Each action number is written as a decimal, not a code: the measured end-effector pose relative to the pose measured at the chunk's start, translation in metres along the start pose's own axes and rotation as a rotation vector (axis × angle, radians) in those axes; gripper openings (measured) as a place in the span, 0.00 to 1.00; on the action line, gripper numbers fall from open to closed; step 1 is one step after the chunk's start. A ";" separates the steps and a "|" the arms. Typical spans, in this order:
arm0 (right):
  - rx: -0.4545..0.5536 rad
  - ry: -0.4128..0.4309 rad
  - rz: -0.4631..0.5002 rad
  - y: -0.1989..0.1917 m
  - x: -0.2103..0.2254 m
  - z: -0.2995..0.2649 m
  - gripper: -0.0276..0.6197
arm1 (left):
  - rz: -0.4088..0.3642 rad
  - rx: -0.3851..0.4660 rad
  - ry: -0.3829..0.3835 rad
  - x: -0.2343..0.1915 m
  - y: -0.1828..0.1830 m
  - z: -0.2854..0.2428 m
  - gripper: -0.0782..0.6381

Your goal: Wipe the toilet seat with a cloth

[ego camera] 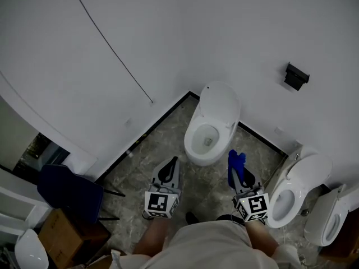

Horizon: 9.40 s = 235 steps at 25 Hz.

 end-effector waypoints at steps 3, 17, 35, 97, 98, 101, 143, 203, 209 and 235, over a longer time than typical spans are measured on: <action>-0.007 -0.010 0.008 -0.004 0.009 -0.025 0.15 | 0.010 -0.013 -0.010 -0.014 -0.012 -0.019 0.12; 0.026 0.109 -0.047 -0.022 0.115 -0.125 0.15 | -0.053 -0.015 0.106 -0.013 -0.036 -0.131 0.12; 0.023 0.062 -0.075 -0.033 0.148 -0.185 0.15 | 0.004 -0.048 0.093 -0.044 -0.062 -0.194 0.12; 0.106 -0.074 -0.049 -0.603 0.196 -0.276 0.15 | 0.043 0.142 -0.043 -0.108 -0.629 -0.156 0.12; 0.098 -0.080 -0.043 -0.604 0.199 -0.279 0.15 | 0.043 0.140 -0.047 -0.108 -0.629 -0.156 0.12; 0.078 -0.103 -0.026 -0.605 0.208 -0.289 0.14 | 0.048 0.139 -0.052 -0.106 -0.629 -0.154 0.12; -0.495 -0.162 0.245 -0.709 0.273 -0.460 0.14 | -0.012 0.113 -0.029 -0.113 -0.622 -0.120 0.12; -0.518 0.029 0.228 -0.723 0.239 -0.514 0.14 | 0.126 0.132 -0.014 -0.121 -0.661 -0.107 0.12; -0.536 0.071 0.284 -0.724 0.227 -0.521 0.14 | 0.132 0.126 -0.016 -0.120 -0.663 -0.108 0.12; -0.626 0.202 0.313 -0.728 0.178 -0.540 0.14 | 0.142 0.117 -0.029 -0.125 -0.665 -0.110 0.12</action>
Point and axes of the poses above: the fingertips, and each gripper's own axes: z backward along the fingers, x to its right, y out of its top, the point moved 7 cm from there along z, backward along the fingers, and after that the axes turned 13 degrees about x, right-handed, at the moved point
